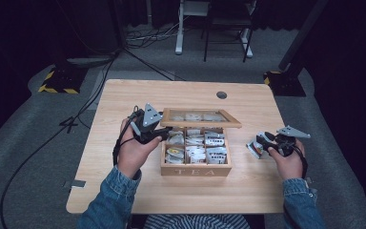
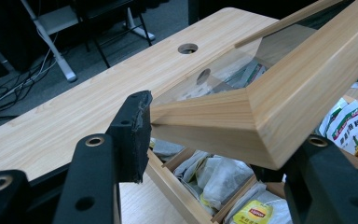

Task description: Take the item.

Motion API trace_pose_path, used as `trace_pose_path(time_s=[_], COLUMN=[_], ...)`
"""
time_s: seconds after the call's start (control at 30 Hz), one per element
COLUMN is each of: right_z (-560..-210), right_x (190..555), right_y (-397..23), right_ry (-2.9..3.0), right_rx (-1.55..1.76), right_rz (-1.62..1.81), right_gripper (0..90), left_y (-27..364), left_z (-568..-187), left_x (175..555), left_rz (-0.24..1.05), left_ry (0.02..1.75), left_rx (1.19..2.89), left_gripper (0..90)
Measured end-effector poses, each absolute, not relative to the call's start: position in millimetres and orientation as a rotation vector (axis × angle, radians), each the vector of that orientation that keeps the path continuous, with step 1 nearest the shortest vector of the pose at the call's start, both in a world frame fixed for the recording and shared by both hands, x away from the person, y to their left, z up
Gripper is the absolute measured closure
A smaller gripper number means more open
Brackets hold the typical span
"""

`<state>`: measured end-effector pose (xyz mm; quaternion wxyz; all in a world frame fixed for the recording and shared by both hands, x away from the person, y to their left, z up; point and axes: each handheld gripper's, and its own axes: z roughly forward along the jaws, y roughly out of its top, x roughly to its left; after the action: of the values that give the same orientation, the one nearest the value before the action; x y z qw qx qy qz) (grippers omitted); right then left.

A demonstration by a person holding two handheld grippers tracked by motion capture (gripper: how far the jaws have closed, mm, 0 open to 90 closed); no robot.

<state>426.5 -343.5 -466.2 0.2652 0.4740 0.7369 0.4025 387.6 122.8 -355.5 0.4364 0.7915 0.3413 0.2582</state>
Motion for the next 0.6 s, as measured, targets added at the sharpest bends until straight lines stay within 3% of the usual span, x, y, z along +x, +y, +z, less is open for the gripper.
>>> trace_pose_path(time_s=[0.13, 0.6], right_z=[-467.7, -449.6], right_x=[427.8, 416.8], right_y=[-346.8, -344.9], right_ry=[1.972, 2.013], right_rx=[1.266, 1.245], right_rz=[1.038, 1.123], right_gripper=[43.5, 41.6], left_y=[122.8, 122.7], left_z=[-355.6, -355.5], left_x=[387.6, 387.2], left_rz=[0.643, 0.638], left_ry=[0.849, 0.845], left_rx=[1.97, 1.982], left_gripper=[47.5, 47.4])
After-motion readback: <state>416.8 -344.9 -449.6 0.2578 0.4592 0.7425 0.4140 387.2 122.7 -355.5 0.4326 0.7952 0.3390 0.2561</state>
